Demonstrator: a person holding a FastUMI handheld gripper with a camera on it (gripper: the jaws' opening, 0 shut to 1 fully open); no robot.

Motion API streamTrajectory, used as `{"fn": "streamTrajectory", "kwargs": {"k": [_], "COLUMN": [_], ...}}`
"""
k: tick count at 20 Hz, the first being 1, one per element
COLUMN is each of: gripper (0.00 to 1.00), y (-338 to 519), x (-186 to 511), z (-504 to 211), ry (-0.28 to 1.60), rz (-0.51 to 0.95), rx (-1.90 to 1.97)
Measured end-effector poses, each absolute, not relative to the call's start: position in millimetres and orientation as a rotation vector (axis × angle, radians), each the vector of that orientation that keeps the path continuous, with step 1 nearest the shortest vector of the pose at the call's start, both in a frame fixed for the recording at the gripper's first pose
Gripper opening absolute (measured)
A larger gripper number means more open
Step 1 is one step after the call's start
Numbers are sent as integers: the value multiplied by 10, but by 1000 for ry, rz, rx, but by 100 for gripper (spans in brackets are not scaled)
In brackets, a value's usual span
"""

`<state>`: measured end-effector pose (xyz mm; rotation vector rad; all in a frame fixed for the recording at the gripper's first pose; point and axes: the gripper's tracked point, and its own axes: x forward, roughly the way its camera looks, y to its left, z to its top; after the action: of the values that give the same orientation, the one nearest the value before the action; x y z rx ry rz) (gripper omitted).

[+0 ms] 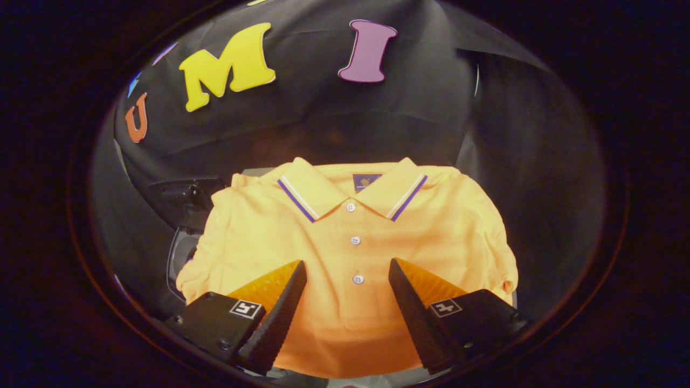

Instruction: Put the clothes into the washing machine and then close the washing machine lid.

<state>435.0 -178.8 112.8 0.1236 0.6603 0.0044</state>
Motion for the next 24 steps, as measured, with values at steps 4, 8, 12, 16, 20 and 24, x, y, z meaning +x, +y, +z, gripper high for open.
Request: {"fn": "streamTrajectory", "kwargs": {"k": [4,8,12,16,20,24], "gripper": [69,20,6,6,6,6], "y": [-1683,-1606,-1606,-1597,-1537,-1439], "x": [4362,4387,4390,4398,4395,4381], "z": [1194,1238,1283,1543,1929,2284], "ry": [699,733,757,730,694,648], "rz": [52,57,29,1,12,22], "rx": [98,114,129,112,132,118]}}
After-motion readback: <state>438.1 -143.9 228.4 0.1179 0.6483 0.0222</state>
